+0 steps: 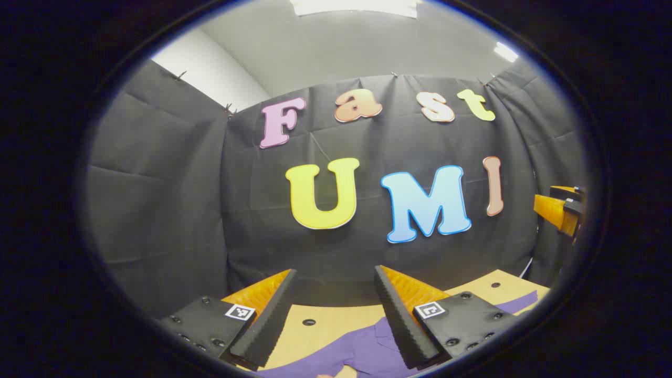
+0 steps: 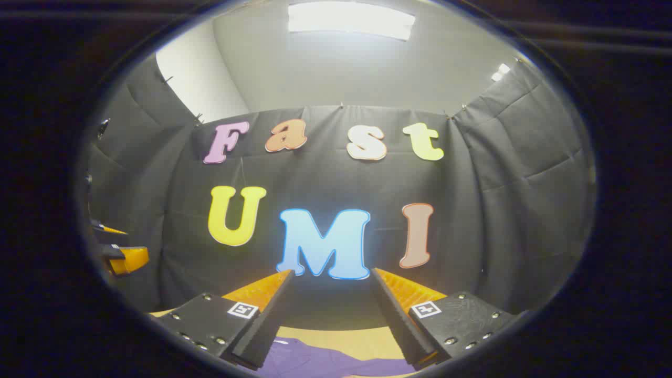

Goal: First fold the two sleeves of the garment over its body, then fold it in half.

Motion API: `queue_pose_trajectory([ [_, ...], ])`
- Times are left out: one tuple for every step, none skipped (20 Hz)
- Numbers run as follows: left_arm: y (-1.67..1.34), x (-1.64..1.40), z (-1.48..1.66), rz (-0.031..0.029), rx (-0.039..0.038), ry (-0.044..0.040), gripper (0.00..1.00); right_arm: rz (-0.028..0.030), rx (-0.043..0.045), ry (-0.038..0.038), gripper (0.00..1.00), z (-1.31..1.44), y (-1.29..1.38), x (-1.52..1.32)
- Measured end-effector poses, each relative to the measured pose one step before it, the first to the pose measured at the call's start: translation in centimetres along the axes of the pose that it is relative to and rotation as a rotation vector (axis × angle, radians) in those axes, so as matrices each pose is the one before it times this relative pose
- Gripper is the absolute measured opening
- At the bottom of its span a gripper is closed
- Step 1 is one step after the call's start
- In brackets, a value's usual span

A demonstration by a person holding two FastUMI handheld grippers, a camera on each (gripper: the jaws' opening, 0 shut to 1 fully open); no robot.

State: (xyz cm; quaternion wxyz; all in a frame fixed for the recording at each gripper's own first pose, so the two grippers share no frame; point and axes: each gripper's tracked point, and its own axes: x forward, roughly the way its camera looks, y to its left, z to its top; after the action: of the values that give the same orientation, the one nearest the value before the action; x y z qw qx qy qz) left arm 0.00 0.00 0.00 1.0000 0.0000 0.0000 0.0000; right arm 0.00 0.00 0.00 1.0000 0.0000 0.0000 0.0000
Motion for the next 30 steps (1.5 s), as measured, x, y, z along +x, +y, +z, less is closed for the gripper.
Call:
queue_pose_trajectory([
  [-0.768,-0.119,-0.059,-0.00768,-0.01665,0.01186,0.93,0.01795,0.01125,-0.00218,0.90,0.348,0.616,0.005],
  [-0.727,-0.050,0.103,-0.00705,-0.02502,0.00580,0.93,0.01702,0.01359,-0.00069,0.90,0.110,0.588,-0.028],
  [-0.500,-0.108,0.009,-0.00025,-0.02042,0.00307,0.94,0.01227,0.01315,-0.00147,0.92,0.219,0.395,0.044],
  [-0.417,-0.054,-0.072,-0.00273,-0.01175,0.00597,0.94,0.00789,0.00862,0.00164,0.90,-0.006,0.216,-0.111],
  [-0.479,0.004,-0.068,-0.00734,0.00174,0.00195,0.93,0.00052,0.00053,0.00153,0.92,0.061,0.067,-0.069],
  [-0.157,-0.077,0.098,0.00067,0.00907,-0.00208,0.93,0.00080,0.00074,0.00204,0.92,-0.151,0.168,-0.055],
  [-0.015,0.014,0.384,0.00836,0.00528,-0.00964,0.93,0.00810,0.00335,0.00390,0.90,-0.031,0.217,-0.120],
  [-0.140,-0.056,0.384,0.00274,-0.00194,-0.00858,0.93,0.00932,0.00697,0.00542,0.90,-0.182,0.357,0.000],
  [-0.559,-0.133,0.015,-0.00443,-0.00446,-0.00024,0.93,0.00946,0.00930,0.00964,0.92,-0.217,0.278,-0.082],
  [-0.286,-0.143,-0.320,-0.00061,-0.00532,0.00331,0.93,0.00923,0.00855,0.01206,0.92,-0.386,0.156,0.023],
  [-0.299,-0.054,0.019,-0.00224,-0.00748,0.00035,0.93,0.00388,0.00516,0.01129,0.92,-0.303,-0.034,-0.007],
  [-0.211,-0.039,0.226,0.00250,-0.00552,-0.00839,0.93,0.00263,0.00487,0.00885,0.90,-0.308,-0.121,-0.192],
  [-0.071,-0.124,0.325,0.00538,-0.00284,-0.01502,0.93,0.00366,0.00376,0.00703,0.90,-0.167,0.015,-0.056],
  [-0.294,-0.161,0.354,-0.00276,-0.00033,-0.01337,0.93,0.00296,0.00346,0.00966,0.90,-0.462,-0.033,-0.035],
  [-0.359,-0.058,0.157,-0.00292,0.00441,-0.00474,0.93,-0.00057,-0.00016,0.00873,0.90,-0.249,-0.102,-0.051],
  [-0.388,0.006,-0.015,-0.00333,0.00599,-0.00177,0.93,-0.00108,-0.00014,0.00603,0.90,-0.193,-0.076,-0.115],
  [-0.342,0.029,0.155,-0.00370,0.00233,-0.00330,0.93,-0.00740,0.00083,0.00400,0.90,-0.033,-0.180,-0.024],
  [-0.376,0.026,-0.079,-0.00588,0.00035,0.00052,0.93,-0.00848,0.00200,0.00052,0.90,0.002,-0.295,-0.010],
  [-0.305,0.051,-0.062,-0.00586,-0.00100,0.00267,0.93,-0.00720,0.00497,0.00204,0.90,-0.136,-0.453,-0.124],
  [-0.223,0.043,-0.271,-0.00487,-0.00020,0.00452,0.93,-0.00486,0.00368,0.00508,0.90,-0.161,-0.463,-0.174],
  [-0.335,-0.064,-0.198,-0.00481,0.00067,0.00633,0.93,-0.00528,0.00454,0.00539,0.90,-0.248,0.007,-0.144],
  [-0.089,0.046,-0.134,-0.00243,0.00085,0.00462,0.93,-0.00388,0.00487,0.00767,0.90,-0.129,-0.085,-0.050],
  [-0.187,-0.102,-0.157,-0.00188,0.00190,0.00365,0.93,-0.00474,0.00546,0.00694,0.90,-0.256,-0.405,-0.048],
  [-0.151,-0.064,-0.087,-0.00100,0.00353,0.00154,0.94,-0.00468,0.00579,0.00596,0.90,-0.127,-0.410,-0.063],
  [-0.160,0.000,-0.060,-0.00078,0.00471,0.00179,0.93,-0.00551,0.00580,0.00457,0.90,-0.291,-0.460,-0.050],
  [-0.108,-0.008,-0.151,-0.00161,0.00465,0.00195,0.94,-0.00470,0.00525,0.00519,0.90,-0.247,-0.181,-0.078],
  [-0.144,-0.126,-0.081,-0.00108,0.00292,0.00106,0.93,-0.00340,0.00373,0.00588,0.90,-0.133,-0.127,-0.014],
  [-0.143,-0.154,-0.137,-0.00290,0.00020,0.00182,0.93,-0.00282,0.00234,0.00680,0.90,-0.112,-0.305,-0.073],
  [-0.091,-0.132,-0.170,-0.00270,-0.00136,0.00248,0.93,-0.00279,0.00200,0.00563,0.90,-0.189,-0.104,-0.118],
  [-0.031,0.010,-0.147,-0.00271,-0.00219,0.00128,0.93,-0.00284,0.00114,0.00293,0.90,-0.006,-0.025,0.104],
])
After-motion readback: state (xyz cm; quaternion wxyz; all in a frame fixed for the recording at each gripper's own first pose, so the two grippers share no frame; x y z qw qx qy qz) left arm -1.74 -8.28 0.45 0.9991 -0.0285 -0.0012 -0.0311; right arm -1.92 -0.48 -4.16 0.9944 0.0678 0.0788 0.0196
